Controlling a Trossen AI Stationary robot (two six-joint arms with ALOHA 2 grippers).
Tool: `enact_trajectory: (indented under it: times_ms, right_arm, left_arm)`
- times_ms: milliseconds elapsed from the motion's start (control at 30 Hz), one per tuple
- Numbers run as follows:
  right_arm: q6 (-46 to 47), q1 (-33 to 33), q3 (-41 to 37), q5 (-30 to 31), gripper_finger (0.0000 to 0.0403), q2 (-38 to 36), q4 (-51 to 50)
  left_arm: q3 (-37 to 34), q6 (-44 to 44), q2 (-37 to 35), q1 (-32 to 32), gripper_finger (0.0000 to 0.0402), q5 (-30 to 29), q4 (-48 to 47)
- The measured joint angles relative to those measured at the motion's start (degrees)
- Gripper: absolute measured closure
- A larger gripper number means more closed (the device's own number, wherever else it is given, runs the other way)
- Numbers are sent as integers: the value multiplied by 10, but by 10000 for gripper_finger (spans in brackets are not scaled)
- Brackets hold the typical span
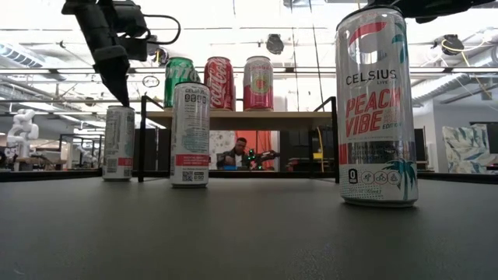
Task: Place canned beverage on shelf
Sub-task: Put the top white soda can on the shelf
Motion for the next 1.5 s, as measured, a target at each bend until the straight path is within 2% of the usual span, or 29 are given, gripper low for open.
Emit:
enact_trajectory:
  times_ms: [233,367,667,867,1133,1333,1500]
  right_arm:
    - [4,0,0,0,44,0,0]
    - [11,0,0,-1,44,0,0]
    - [18,0,0,-36,44,0,0]
    - [18,0,0,-44,44,0,0]
    - [17,0,0,-44,44,0,0]
    - [16,0,0,-44,44,0,0]
    - [18,0,0,-44,44,0,0]
  left_arm:
    - [0,0,0,14,70,2,-2]
    - [0,-16,0,16,68,31,-5]
    - [-1,-17,0,16,6,11,-4]
    - [-6,-30,1,16,5,14,-4]
    - [-52,-32,2,16,2,6,24]
    - [-52,-36,3,16,2,4,58]
    - [-52,-38,25,16,2,4,50]
